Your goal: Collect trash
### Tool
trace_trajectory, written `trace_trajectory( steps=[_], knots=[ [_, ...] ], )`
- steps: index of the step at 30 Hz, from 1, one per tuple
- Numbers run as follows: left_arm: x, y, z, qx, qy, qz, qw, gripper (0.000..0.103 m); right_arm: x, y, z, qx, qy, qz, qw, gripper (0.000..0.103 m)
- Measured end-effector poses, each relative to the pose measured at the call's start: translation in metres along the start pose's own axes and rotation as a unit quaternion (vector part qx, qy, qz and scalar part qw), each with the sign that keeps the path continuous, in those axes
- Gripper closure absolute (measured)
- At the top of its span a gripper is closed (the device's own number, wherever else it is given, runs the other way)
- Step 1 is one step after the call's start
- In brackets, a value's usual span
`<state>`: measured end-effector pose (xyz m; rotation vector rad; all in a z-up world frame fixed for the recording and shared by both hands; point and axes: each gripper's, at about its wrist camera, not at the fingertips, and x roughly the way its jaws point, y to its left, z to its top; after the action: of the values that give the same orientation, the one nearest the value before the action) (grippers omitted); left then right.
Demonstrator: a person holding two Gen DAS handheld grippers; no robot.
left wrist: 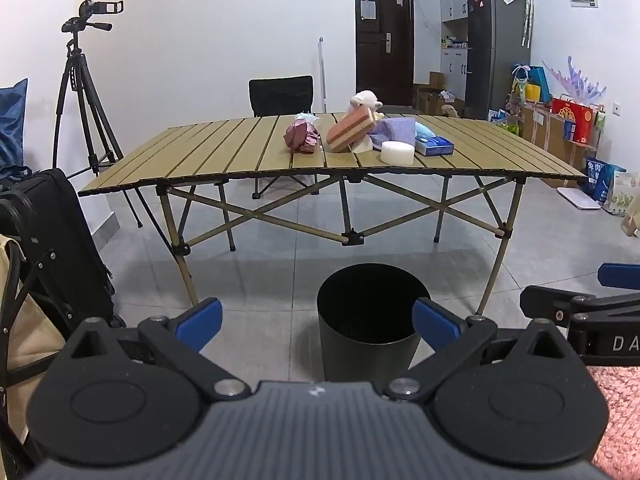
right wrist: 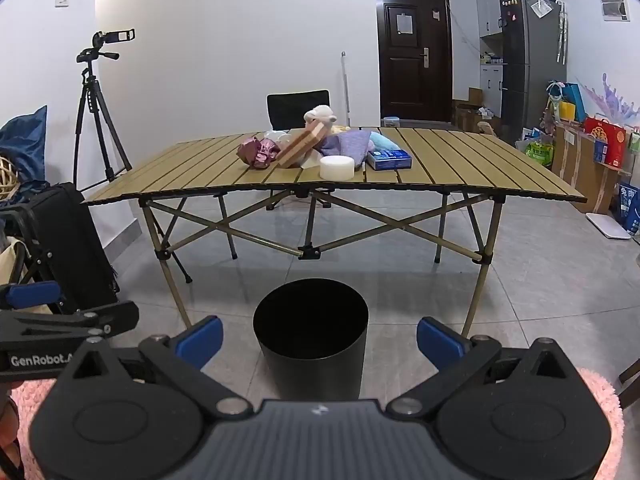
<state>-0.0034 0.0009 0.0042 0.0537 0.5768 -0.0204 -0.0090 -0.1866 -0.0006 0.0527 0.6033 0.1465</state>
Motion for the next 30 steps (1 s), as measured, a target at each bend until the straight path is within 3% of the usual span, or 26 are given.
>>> trace_trajectory(
  steps=[30],
  knots=[
    [-0.0022,0.0004,0.0001,0.0,-0.002,0.0,1.0,0.0,-0.0032,-0.0025,0.0006,0.002,-0.002,0.0,1.0,0.0]
  ],
)
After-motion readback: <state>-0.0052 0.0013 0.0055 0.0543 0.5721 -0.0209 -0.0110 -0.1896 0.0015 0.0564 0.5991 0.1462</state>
